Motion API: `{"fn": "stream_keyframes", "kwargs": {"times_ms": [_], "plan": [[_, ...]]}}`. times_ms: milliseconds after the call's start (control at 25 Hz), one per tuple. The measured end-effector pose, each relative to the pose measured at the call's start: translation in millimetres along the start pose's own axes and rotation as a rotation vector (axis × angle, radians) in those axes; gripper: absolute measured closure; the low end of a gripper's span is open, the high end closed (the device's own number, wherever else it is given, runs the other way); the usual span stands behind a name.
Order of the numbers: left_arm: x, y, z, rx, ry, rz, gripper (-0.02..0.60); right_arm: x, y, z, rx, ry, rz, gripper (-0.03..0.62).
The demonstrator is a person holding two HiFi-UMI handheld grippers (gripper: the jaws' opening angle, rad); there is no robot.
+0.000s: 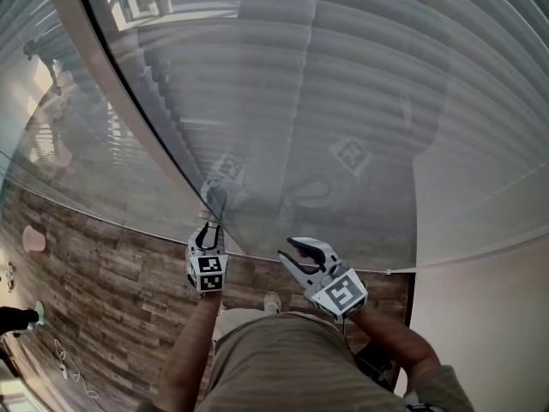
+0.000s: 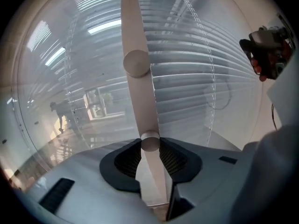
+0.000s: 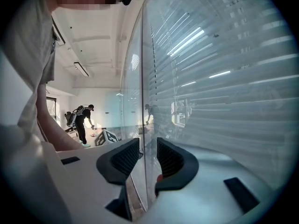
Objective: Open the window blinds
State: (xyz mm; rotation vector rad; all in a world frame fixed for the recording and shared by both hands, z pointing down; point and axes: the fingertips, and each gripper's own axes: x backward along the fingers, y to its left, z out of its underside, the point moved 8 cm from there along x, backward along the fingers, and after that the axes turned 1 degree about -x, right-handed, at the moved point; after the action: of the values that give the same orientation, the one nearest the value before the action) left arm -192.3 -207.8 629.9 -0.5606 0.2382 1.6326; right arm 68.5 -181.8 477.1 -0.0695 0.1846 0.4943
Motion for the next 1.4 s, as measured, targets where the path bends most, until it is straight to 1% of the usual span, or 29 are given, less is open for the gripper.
{"fn": "stream_keyframes", "kwargs": {"times_ms": [160, 240, 320, 400, 440, 480, 520, 560, 600, 720, 760, 800, 840, 920, 1040, 1120, 1240, 1400], "plan": [[1, -3, -2, -0.086, 0.002, -0.044, 0.446, 3, 2, 0, -0.002, 0.007, 0.007, 0.471], [0, -4, -2, -0.099, 0.001, -0.051, 0.446, 4, 2, 0, -0.002, 0.006, 0.011, 0.471], [0, -3, -2, -0.073, -0.008, -0.037, 0.446, 5, 3, 0, -0.003, 0.004, 0.013, 0.471], [4, -2, -5, -0.027, -0.034, -0.007, 0.446, 6, 4, 0, -0.004, 0.002, 0.014, 0.471], [6, -1, -6, 0.006, -0.051, 0.007, 0.437, 7, 5, 0, -0.004, 0.001, 0.015, 0.471], [9, 0, -7, 0.055, -0.065, 0.023, 0.423, 7, 5, 0, -0.005, -0.001, 0.016, 0.471], [10, 2, -6, 0.124, -0.076, 0.043, 0.404, 7, 6, 0, -0.006, -0.002, 0.016, 0.471], [10, 4, -3, 0.215, -0.085, 0.069, 0.393, 8, 6, 1, -0.008, -0.003, 0.016, 0.471], [10, 7, 1, 0.325, -0.096, 0.100, 0.391, 8, 7, 1, -0.010, -0.004, 0.016, 0.471], [5, 18, 12, 0.700, -0.155, 0.209, 0.390, 10, 9, 2, -0.011, -0.004, 0.016, 0.471], [4, 21, 15, 0.804, -0.177, 0.236, 0.390, 11, 10, 2, -0.011, -0.003, 0.015, 0.471], [3, 23, 16, 0.886, -0.194, 0.253, 0.390, 11, 11, 2, -0.012, -0.002, 0.016, 0.471], [4, 24, 16, 0.947, -0.206, 0.264, 0.395, 12, 11, 3, -0.014, -0.001, 0.017, 0.471], [3, 25, 16, 1.024, -0.216, 0.275, 0.417, 14, 11, 4, -0.017, -0.001, 0.020, 0.471], [-1, 26, 19, 1.094, -0.216, 0.296, 0.433, 15, 12, 5, -0.015, 0.002, 0.023, 0.471], [-2, 25, 19, 1.113, -0.217, 0.304, 0.433, 17, 13, 5, -0.010, 0.003, 0.025, 0.471], [-1, 24, 18, 1.079, -0.220, 0.288, 0.442, 19, 14, 5, -0.011, 0.001, 0.028, 0.471], [0, 24, 16, 0.988, -0.203, 0.266, 0.445, 21, 12, 6, -0.010, 0.007, 0.031, 0.471]]}}
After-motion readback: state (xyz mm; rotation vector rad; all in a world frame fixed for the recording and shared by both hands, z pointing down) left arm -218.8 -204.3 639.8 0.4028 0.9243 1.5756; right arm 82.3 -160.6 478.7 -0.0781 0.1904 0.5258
